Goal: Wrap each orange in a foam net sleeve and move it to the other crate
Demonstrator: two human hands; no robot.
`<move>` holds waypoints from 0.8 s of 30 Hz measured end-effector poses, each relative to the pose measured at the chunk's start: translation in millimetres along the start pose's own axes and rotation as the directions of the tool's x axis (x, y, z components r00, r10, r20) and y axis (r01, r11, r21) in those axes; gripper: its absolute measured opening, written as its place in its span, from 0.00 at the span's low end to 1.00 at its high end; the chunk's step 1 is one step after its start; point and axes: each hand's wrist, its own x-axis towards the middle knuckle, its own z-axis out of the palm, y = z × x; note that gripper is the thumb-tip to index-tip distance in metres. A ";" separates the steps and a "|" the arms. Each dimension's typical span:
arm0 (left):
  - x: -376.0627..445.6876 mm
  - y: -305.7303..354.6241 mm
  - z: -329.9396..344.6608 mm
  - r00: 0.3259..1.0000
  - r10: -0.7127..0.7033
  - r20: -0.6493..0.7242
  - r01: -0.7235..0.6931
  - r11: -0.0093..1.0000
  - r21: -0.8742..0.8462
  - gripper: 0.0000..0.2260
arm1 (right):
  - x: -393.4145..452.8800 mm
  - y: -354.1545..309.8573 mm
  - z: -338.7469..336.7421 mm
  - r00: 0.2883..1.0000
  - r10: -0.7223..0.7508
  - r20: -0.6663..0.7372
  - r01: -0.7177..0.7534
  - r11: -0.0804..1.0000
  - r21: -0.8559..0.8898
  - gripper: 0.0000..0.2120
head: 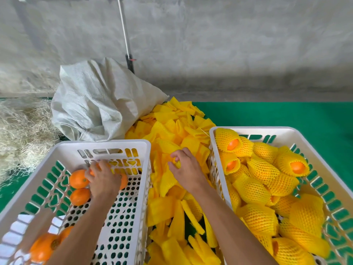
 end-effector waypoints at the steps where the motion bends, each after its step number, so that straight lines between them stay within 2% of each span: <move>1: 6.2 -2.0 -1.3 1.000 -0.013 0.009 0.013 1.000 -0.019 0.24 | 0.9 -0.1 -0.8 1.000 -0.002 -0.012 0.002 1.000 0.015 0.12; 5: 10.5 -7.4 -11.1 0.999 0.032 -0.008 -0.033 0.997 -0.071 0.22 | 3.4 -1.8 -4.5 0.997 0.012 -0.072 -0.005 0.995 0.099 0.15; 9: -8.7 13.2 -32.7 0.964 0.204 -0.173 -0.237 0.951 -0.197 0.22 | 4.4 -4.0 -6.4 0.994 0.048 -0.101 -0.030 0.984 0.177 0.21; 12: -40.6 45.0 -54.0 0.892 0.331 -0.309 -0.432 0.828 -0.358 0.23 | 4.8 -4.1 -6.5 0.975 0.094 -0.203 -0.042 0.967 0.250 0.21; 16: -93.6 98.5 -55.6 0.810 0.458 -0.366 -0.585 0.599 -0.546 0.16 | 3.2 -5.4 -12.2 0.918 0.155 -0.366 -0.032 0.947 0.320 0.14; 18: -111.8 116.4 -39.3 0.792 0.509 -0.337 -0.596 0.524 -0.608 0.14 | 1.2 -10.1 -14.7 0.895 0.175 -0.411 0.000 0.920 0.392 0.12; 20: -116.6 123.7 -23.6 0.807 0.524 -0.274 -0.558 0.522 -0.646 0.13 | -2.8 -15.7 -16.1 0.901 0.153 -0.406 0.049 0.893 0.447 0.11; 22: -111.3 124.5 -15.4 0.838 0.499 -0.220 -0.494 0.525 -0.693 0.13 | -5.4 -19.5 -16.9 0.936 0.096 -0.338 0.090 0.864 0.494 0.10; 24: -107.9 123.1 -15.6 0.885 0.427 -0.185 -0.390 0.463 -0.796 0.11 | -5.5 -21.1 -18.2 0.965 0.059 -0.254 0.095 0.827 0.554 0.08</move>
